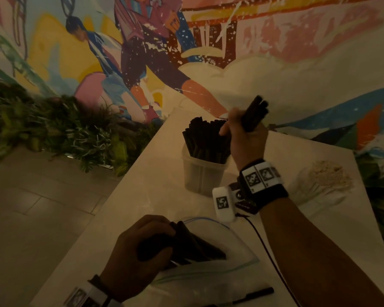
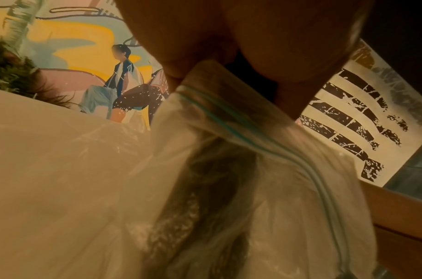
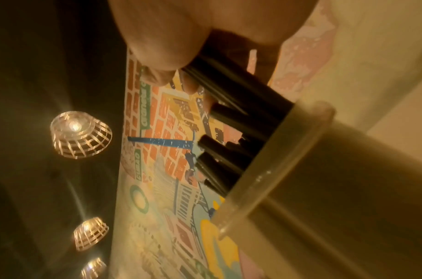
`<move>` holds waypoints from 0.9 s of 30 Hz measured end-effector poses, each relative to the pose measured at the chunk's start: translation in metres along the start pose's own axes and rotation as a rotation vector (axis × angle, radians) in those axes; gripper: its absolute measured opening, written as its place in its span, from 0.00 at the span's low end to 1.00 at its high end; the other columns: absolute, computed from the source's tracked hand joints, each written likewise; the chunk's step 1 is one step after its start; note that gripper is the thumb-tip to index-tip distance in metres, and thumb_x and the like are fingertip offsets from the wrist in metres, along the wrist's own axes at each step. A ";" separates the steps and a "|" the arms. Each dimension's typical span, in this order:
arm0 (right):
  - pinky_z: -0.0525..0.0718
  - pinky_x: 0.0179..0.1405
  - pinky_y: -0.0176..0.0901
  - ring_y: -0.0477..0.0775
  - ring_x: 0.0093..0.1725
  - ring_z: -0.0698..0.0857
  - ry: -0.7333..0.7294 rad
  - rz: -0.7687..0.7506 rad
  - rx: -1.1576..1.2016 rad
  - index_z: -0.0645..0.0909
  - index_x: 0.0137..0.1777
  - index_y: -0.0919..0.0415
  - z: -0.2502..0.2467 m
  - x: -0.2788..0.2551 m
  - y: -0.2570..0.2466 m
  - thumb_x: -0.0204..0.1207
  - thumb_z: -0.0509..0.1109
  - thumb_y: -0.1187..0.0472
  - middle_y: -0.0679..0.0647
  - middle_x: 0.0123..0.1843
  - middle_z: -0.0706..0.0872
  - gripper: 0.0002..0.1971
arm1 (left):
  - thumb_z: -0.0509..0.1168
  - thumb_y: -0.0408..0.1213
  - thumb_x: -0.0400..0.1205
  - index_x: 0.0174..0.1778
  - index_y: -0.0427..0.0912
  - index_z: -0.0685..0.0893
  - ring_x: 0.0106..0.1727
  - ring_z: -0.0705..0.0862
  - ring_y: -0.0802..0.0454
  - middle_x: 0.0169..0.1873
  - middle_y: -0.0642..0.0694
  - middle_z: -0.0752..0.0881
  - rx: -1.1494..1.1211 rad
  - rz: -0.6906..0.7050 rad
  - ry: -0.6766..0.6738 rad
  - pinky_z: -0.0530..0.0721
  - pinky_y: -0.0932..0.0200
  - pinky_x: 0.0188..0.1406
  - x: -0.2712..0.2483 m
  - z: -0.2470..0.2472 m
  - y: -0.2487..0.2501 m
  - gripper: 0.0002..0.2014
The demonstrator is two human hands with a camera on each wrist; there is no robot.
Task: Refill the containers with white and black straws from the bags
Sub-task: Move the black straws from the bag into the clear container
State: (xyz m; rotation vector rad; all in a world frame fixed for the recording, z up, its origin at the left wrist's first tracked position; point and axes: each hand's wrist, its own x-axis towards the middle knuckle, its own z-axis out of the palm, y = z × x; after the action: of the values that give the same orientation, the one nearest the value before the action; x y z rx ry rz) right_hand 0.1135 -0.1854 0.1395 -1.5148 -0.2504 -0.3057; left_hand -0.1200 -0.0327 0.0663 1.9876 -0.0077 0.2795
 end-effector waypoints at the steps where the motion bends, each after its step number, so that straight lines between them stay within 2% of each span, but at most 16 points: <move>1: 0.83 0.46 0.37 0.45 0.37 0.86 -0.028 0.028 -0.068 0.79 0.32 0.53 0.001 -0.002 0.011 0.78 0.69 0.51 0.49 0.32 0.85 0.14 | 0.70 0.42 0.66 0.44 0.59 0.87 0.53 0.86 0.56 0.52 0.59 0.85 0.000 0.002 -0.001 0.84 0.68 0.47 0.000 0.000 0.000 0.12; 3: 0.85 0.53 0.51 0.47 0.44 0.86 -0.027 0.027 -0.209 0.79 0.36 0.46 0.000 -0.002 0.027 0.74 0.70 0.43 0.44 0.37 0.86 0.11 | 0.70 0.41 0.66 0.44 0.59 0.87 0.53 0.86 0.56 0.52 0.58 0.85 0.003 0.007 -0.003 0.84 0.68 0.47 0.000 -0.001 0.000 0.12; 5: 0.86 0.50 0.56 0.47 0.46 0.86 0.018 -0.050 -0.298 0.78 0.38 0.44 -0.002 0.002 0.036 0.70 0.68 0.35 0.44 0.39 0.86 0.14 | 0.71 0.41 0.66 0.44 0.58 0.87 0.53 0.86 0.56 0.52 0.58 0.85 -0.004 0.009 0.003 0.84 0.69 0.47 0.000 0.000 0.001 0.12; 7: 0.85 0.49 0.61 0.54 0.50 0.86 0.027 -0.100 -0.413 0.80 0.43 0.47 -0.004 0.008 0.047 0.68 0.64 0.28 0.50 0.44 0.87 0.22 | 0.71 0.41 0.66 0.44 0.58 0.87 0.53 0.86 0.56 0.51 0.58 0.85 -0.002 0.008 0.009 0.84 0.69 0.47 0.000 -0.001 0.001 0.12; 10: 0.82 0.56 0.63 0.61 0.60 0.82 -0.066 -0.116 -0.706 0.82 0.55 0.54 -0.008 0.011 0.061 0.67 0.56 0.24 0.55 0.57 0.85 0.36 | 0.71 0.41 0.66 0.44 0.59 0.86 0.53 0.86 0.55 0.52 0.58 0.85 0.001 0.007 0.001 0.85 0.66 0.46 -0.001 0.000 0.000 0.12; 13: 0.77 0.63 0.67 0.62 0.70 0.75 -0.036 -0.171 -0.697 0.73 0.69 0.58 -0.009 0.010 0.057 0.66 0.61 0.24 0.60 0.70 0.76 0.42 | 0.70 0.41 0.66 0.44 0.59 0.87 0.52 0.87 0.54 0.52 0.57 0.85 0.000 0.008 0.003 0.86 0.63 0.46 0.000 -0.001 0.002 0.12; 15: 0.75 0.67 0.68 0.62 0.76 0.69 0.051 -0.258 -0.598 0.62 0.77 0.59 -0.007 0.014 0.042 0.67 0.69 0.31 0.63 0.77 0.68 0.46 | 0.70 0.42 0.66 0.44 0.59 0.87 0.53 0.86 0.56 0.52 0.59 0.85 0.015 0.007 0.004 0.85 0.67 0.46 0.000 0.000 0.002 0.12; 17: 0.72 0.73 0.65 0.63 0.79 0.63 0.099 -0.389 -0.561 0.57 0.80 0.62 -0.003 0.018 0.027 0.71 0.72 0.39 0.66 0.81 0.61 0.45 | 0.70 0.43 0.66 0.44 0.60 0.86 0.53 0.86 0.57 0.52 0.60 0.85 0.023 0.000 0.006 0.83 0.70 0.47 0.000 0.000 0.002 0.12; 19: 0.67 0.77 0.59 0.64 0.82 0.58 0.006 -0.446 -0.627 0.54 0.81 0.63 0.004 0.022 0.022 0.76 0.69 0.43 0.67 0.83 0.55 0.42 | 0.70 0.43 0.66 0.45 0.60 0.86 0.53 0.86 0.57 0.52 0.60 0.84 0.021 -0.003 0.009 0.83 0.71 0.47 0.000 0.001 0.003 0.12; 20: 0.64 0.77 0.59 0.64 0.83 0.55 -0.101 -0.417 -0.703 0.53 0.82 0.63 0.007 0.023 0.023 0.77 0.66 0.43 0.66 0.84 0.51 0.41 | 0.70 0.44 0.66 0.44 0.60 0.86 0.53 0.86 0.57 0.52 0.60 0.84 0.021 -0.006 0.008 0.83 0.70 0.47 0.000 0.001 0.003 0.12; 22: 0.59 0.79 0.65 0.62 0.84 0.50 -0.371 -0.283 -0.938 0.51 0.83 0.61 0.012 0.021 0.034 0.80 0.58 0.38 0.62 0.85 0.47 0.39 | 0.70 0.44 0.66 0.44 0.60 0.86 0.53 0.86 0.57 0.52 0.59 0.85 0.021 -0.005 0.004 0.84 0.69 0.47 0.000 0.002 0.003 0.12; 24: 0.55 0.79 0.68 0.59 0.84 0.49 -0.582 -0.180 -1.110 0.56 0.81 0.59 0.013 0.022 0.040 0.82 0.49 0.36 0.57 0.85 0.52 0.36 | 0.70 0.43 0.66 0.44 0.60 0.86 0.53 0.86 0.56 0.52 0.59 0.85 0.029 0.002 0.003 0.85 0.65 0.46 0.000 0.002 0.003 0.12; 25: 0.53 0.79 0.67 0.58 0.84 0.50 -0.635 -0.145 -1.146 0.60 0.80 0.59 0.014 0.024 0.038 0.82 0.46 0.35 0.56 0.85 0.54 0.35 | 0.70 0.43 0.66 0.44 0.60 0.86 0.53 0.86 0.56 0.52 0.59 0.85 0.037 0.008 0.006 0.86 0.63 0.46 0.000 0.002 0.002 0.12; 27: 0.50 0.79 0.67 0.58 0.84 0.50 -0.640 -0.130 -1.180 0.65 0.77 0.59 0.015 0.027 0.031 0.82 0.43 0.35 0.55 0.84 0.56 0.35 | 0.70 0.42 0.66 0.44 0.59 0.86 0.52 0.87 0.55 0.52 0.58 0.85 0.039 0.017 0.012 0.86 0.61 0.46 -0.001 0.001 0.002 0.12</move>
State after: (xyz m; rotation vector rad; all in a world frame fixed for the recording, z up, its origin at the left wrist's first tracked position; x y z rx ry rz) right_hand 0.1496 -0.1701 0.1206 -2.7589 -0.7634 -0.0276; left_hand -0.1211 -0.0344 0.0671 2.0254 -0.0113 0.3039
